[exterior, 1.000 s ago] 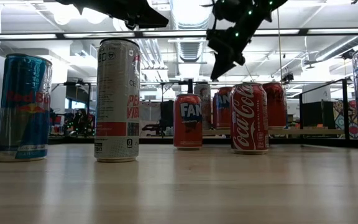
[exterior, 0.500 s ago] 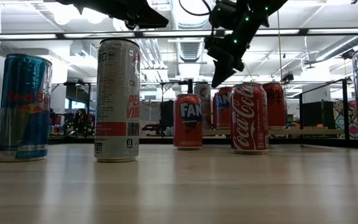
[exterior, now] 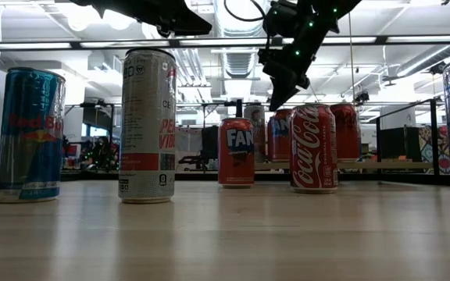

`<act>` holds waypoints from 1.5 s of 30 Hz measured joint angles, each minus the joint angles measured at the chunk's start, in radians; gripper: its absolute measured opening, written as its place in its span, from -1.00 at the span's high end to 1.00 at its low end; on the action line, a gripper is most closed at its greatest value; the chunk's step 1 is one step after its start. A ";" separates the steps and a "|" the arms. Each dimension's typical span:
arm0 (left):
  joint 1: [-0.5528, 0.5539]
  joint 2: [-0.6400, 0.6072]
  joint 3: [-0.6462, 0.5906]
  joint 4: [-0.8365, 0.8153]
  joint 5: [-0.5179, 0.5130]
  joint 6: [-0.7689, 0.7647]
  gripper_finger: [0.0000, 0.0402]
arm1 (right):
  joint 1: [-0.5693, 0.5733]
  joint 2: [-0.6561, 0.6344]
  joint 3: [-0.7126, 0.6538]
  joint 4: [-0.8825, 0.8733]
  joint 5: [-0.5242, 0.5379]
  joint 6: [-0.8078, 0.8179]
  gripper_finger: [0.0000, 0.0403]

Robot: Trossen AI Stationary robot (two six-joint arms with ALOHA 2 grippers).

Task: Place canned beverage on shelf
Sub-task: Put the bottom orange soda can on the shelf aligned with the other orange soda can, then put the red white soda can on the shelf

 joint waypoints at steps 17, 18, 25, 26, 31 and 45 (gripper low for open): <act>0.000 0.000 0.000 0.002 0.000 0.000 0.06 | 0.000 0.000 -0.001 -0.001 0.003 -0.001 0.96; 0.000 0.000 0.000 0.002 0.000 0.000 0.05 | 0.000 0.000 -0.001 -0.002 0.003 -0.001 0.96; 0.000 0.000 0.000 0.002 0.000 0.000 0.06 | 0.000 0.000 0.001 -0.003 0.003 0.001 0.96; 0.000 0.000 0.000 0.002 0.000 0.000 0.05 | 0.000 0.000 0.004 -0.004 0.003 -0.003 0.96; -0.002 0.000 0.000 0.002 -0.001 -0.001 0.05 | 0.000 -0.027 0.019 -0.009 0.002 -0.016 0.96; -0.092 0.000 0.000 0.001 -0.001 -0.008 0.05 | 0.045 -0.218 0.024 -0.101 -0.089 0.048 0.96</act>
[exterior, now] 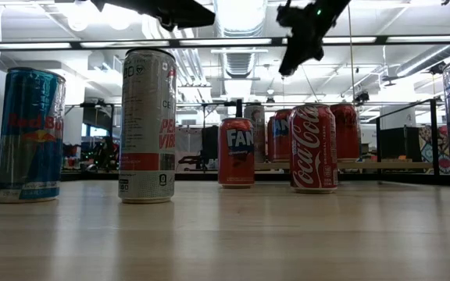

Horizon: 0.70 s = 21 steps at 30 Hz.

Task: Place canned beverage on shelf
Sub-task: Put the red white soda can on the shelf

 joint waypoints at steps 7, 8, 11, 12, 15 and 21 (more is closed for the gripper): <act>-0.067 0.000 0.000 0.000 0.000 -0.022 0.05 | 0.103 -0.092 -0.035 -0.006 -0.023 0.066 0.96; -0.077 0.000 0.000 0.000 0.000 -0.028 0.05 | 0.123 -0.103 -0.043 -0.007 -0.023 0.076 0.96; -0.108 0.000 0.000 0.000 0.000 -0.042 0.05 | 0.180 -0.128 -0.066 -0.007 -0.022 0.113 0.96; -0.119 0.000 0.000 0.000 0.000 -0.046 0.06 | 0.199 -0.132 -0.072 -0.006 -0.022 0.125 0.96; -0.153 0.000 0.000 0.000 0.000 -0.053 0.05 | 0.255 -0.137 -0.088 -0.005 -0.022 0.153 0.96; -0.217 0.000 0.000 0.000 0.000 -0.053 0.05 | 0.363 -0.135 -0.117 -0.004 -0.022 0.212 0.96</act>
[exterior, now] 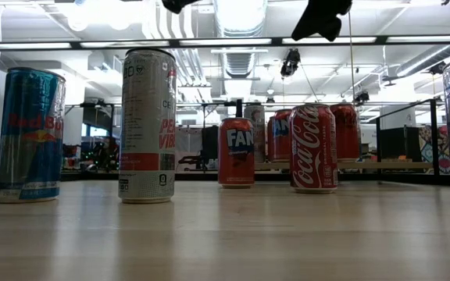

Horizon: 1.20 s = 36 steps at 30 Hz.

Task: Place canned beverage on shelf
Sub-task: Put the red white soda can on the shelf

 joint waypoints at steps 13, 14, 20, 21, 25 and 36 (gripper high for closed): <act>-0.022 0.002 0.000 0.002 -0.001 -0.036 0.05 | 0.168 0.011 -0.024 -0.109 -0.001 0.196 0.96; -0.022 0.002 0.000 0.001 -0.001 -0.042 0.05 | 0.176 0.011 -0.024 -0.124 0.000 0.212 0.96; -0.022 0.006 0.000 0.002 -0.001 -0.069 0.05 | 0.206 0.010 -0.025 -0.257 -0.001 0.290 0.96; -0.022 0.007 0.000 0.001 0.000 -0.073 0.05 | 0.206 0.010 -0.025 -0.272 -0.001 0.305 0.96; -0.024 0.007 0.000 0.003 0.000 -0.079 0.05 | 0.205 0.010 -0.025 -0.306 0.000 0.351 0.96; -0.027 0.007 0.000 0.010 0.000 -0.097 0.05 | 0.205 0.010 -0.025 -0.303 0.070 0.317 0.89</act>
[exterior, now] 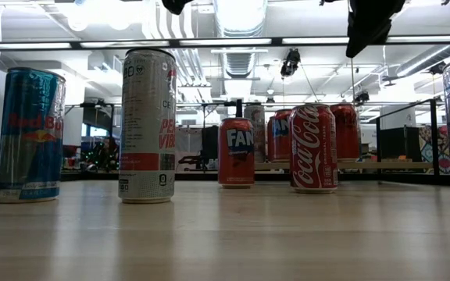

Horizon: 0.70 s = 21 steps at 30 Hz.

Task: Place canned beverage on shelf
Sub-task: Put the red white soda can on the shelf

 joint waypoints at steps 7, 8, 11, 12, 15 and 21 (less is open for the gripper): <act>0.000 0.000 0.000 0.000 0.000 0.000 0.05 | 0.000 0.000 -0.005 0.000 0.010 -0.086 0.48; 0.000 0.000 0.000 -0.001 0.000 0.000 0.05 | 0.000 0.000 -0.006 0.001 0.011 -0.090 0.39; 0.000 0.000 0.000 -0.001 0.000 0.000 0.05 | 0.000 0.010 -0.010 0.000 0.027 -0.094 0.10; 0.000 0.000 0.000 -0.002 0.000 0.000 0.05 | 0.000 0.015 -0.013 -0.002 0.028 -0.096 0.01; 0.000 0.000 0.000 -0.002 0.000 0.000 0.05 | 0.000 0.023 -0.013 -0.004 0.014 -0.099 -0.25; 0.000 0.000 0.000 -0.005 0.000 0.000 0.05 | 0.000 0.027 -0.014 0.038 0.017 -0.129 -0.55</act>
